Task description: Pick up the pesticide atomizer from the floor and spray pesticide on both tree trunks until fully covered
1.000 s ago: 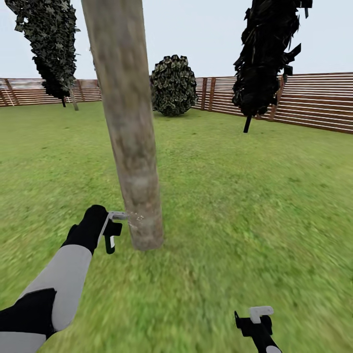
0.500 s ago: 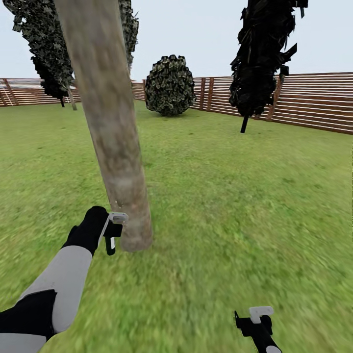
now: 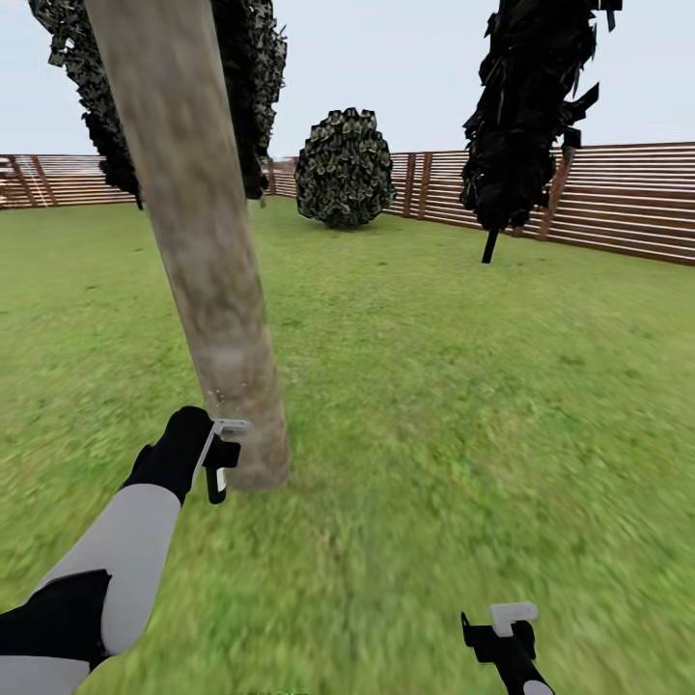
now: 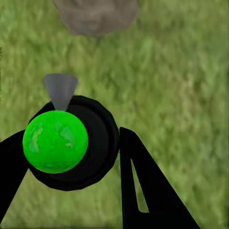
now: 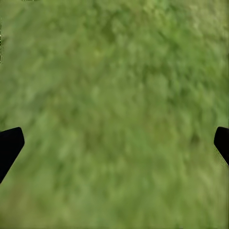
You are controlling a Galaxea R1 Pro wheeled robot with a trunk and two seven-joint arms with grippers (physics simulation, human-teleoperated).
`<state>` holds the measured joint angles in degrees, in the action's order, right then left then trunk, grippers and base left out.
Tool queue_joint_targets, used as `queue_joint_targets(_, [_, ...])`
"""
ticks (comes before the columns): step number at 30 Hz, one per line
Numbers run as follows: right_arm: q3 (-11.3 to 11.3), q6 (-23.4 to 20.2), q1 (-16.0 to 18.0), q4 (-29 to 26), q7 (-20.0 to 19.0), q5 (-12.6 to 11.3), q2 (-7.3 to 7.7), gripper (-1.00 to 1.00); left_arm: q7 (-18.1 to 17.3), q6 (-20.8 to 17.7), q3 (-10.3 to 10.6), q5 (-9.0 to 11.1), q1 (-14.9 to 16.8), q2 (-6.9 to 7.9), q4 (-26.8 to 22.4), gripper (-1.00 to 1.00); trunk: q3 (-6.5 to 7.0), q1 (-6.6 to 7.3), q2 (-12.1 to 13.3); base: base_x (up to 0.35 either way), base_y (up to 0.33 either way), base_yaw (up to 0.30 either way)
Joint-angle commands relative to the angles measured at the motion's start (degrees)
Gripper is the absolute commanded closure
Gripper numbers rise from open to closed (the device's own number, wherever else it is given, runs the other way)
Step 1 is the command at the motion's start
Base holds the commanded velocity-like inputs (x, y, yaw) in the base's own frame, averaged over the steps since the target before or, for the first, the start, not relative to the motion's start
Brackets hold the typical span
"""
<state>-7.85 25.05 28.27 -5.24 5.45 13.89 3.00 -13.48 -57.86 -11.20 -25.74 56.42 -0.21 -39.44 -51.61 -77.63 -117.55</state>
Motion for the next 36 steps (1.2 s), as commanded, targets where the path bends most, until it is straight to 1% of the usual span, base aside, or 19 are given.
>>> queue_joint_targets(1, [-0.4,0.2,0.0,0.1,0.2,0.6,-0.01,-1.00,-0.6,-0.1,-0.2,-0.6,0.0,-0.03,0.0,1.00,-0.05,0.01,0.0,0.000,-0.278,0.272])
queue_joint_targets(8, [-0.4,0.2,0.0,0.1,0.2,0.6,-0.01,-1.00,-0.5,-0.1,-0.2,-0.6,-0.1,0.12,0.0,1.00,-0.05,0.01,0.0,0.000,-0.278,0.271])
queue_joint_targets(19, [-0.4,0.2,0.0,0.1,0.2,0.6,-0.01,-1.00,-0.5,0.0,-0.2,-0.5,-0.2,-0.10,0.1,1.00,-0.05,0.01,0.0,0.036,-0.278,0.022])
queue_joint_targets(23, [-0.4,0.2,0.0,0.1,0.2,0.6,-0.01,-1.00,-0.4,0.1,-0.3,-0.6,-0.9,0.00,0.1,1.00,-0.05,0.01,0.0,0.088,-0.278,0.161])
queue_joint_targets(28, [-0.4,0.2,0.0,0.1,0.2,0.6,-0.01,-1.00,-0.1,0.1,-0.7,-0.9,-2.8,1.47,0.1,1.00,-0.05,0.01,0.0,0.184,-0.235,0.271])
queue_joint_targets(30, [-0.4,0.2,0.0,0.1,0.2,0.6,-0.01,-1.00,-0.1,0.4,-0.7,-0.9,-4.3,2.22,0.1,1.00,-0.05,0.01,0.0,0.226,-0.204,0.276])
queue_joint_targets(32, [-0.4,0.2,0.0,0.1,0.2,0.6,-0.01,-1.00,0.0,1.1,-0.7,-0.9,-5.2,2.79,0.1,1.00,-0.05,0.01,0.0,0.231,-0.199,0.276])
queue_joint_targets(34, [-0.4,0.2,0.0,0.1,0.1,0.6,-0.01,-1.00,0.0,1.8,-0.7,-0.8,-5.6,3.03,0.1,1.00,-0.05,0.01,0.0,0.236,-0.194,0.277])
queue_joint_targets(36, [-0.4,0.2,0.0,0.1,0.2,0.6,-0.01,-1.00,0.0,2.0,-0.6,-0.6,-5.7,2.73,0.1,1.00,-0.05,0.01,0.0,0.237,-0.191,0.276])
